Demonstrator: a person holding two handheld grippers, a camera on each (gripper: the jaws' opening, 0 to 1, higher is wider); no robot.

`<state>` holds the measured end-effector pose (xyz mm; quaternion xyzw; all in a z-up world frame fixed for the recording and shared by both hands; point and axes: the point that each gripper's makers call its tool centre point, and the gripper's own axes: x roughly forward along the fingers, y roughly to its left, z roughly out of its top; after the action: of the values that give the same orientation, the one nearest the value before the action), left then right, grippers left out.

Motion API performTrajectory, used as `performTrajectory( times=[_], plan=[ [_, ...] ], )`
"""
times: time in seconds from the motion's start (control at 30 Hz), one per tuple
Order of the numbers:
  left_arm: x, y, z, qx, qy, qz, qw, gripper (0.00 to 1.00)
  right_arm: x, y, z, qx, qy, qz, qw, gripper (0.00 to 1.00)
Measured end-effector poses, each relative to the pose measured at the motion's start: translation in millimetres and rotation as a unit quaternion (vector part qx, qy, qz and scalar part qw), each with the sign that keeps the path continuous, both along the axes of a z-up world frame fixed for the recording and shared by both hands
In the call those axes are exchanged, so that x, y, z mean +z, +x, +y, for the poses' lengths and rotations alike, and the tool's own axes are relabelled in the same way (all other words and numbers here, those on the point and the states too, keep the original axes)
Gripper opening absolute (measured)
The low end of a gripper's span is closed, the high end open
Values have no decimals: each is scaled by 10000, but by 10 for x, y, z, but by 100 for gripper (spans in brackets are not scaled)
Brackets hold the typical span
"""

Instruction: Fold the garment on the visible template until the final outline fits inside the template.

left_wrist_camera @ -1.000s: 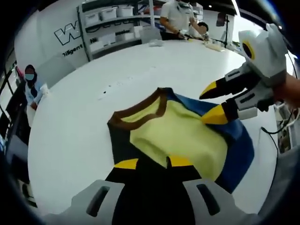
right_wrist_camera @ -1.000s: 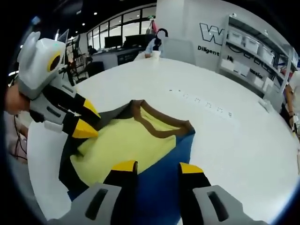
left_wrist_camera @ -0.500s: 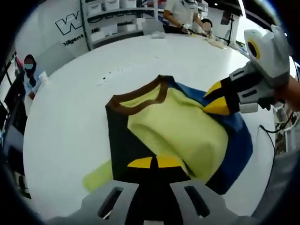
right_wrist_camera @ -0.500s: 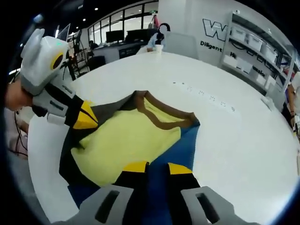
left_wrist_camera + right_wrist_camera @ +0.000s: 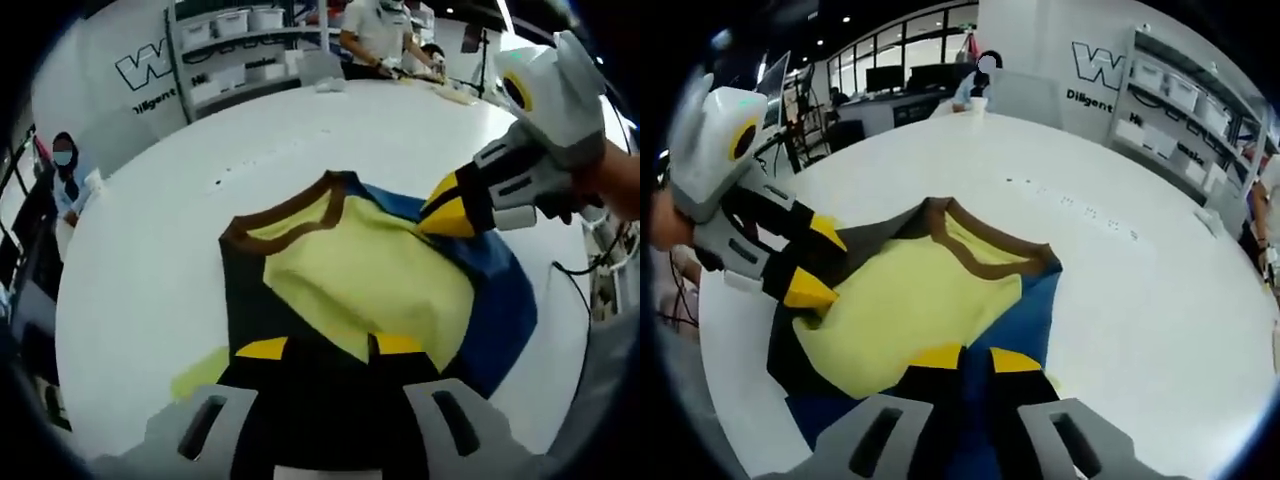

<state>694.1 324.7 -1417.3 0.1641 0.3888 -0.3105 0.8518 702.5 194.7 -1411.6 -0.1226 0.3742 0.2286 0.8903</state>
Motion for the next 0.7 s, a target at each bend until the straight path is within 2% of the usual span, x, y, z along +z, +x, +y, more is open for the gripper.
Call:
performTrajectory(
  times=[0.13, 0.27, 0.4, 0.6, 0.7],
  plan=[
    [-39, -45, 11, 25, 37, 41, 10000, 35, 54, -7, -66, -75, 31, -90, 9999, 5],
    [-56, -57, 27, 65, 52, 64, 9999, 34, 136, 8, -133, -210, 188, -264, 9993, 13],
    [-133, -70, 99, 109, 146, 172, 9997, 23, 223, -13, -133, -149, 368, -420, 9983, 21],
    [-170, -97, 132, 135, 129, 282, 9994, 13, 336, -73, -98, 20, 614, -618, 9962, 35],
    [-180, -93, 141, 159, 75, 341, 9993, 10, 350, -112, -95, 125, 629, -653, 9958, 36]
  ],
)
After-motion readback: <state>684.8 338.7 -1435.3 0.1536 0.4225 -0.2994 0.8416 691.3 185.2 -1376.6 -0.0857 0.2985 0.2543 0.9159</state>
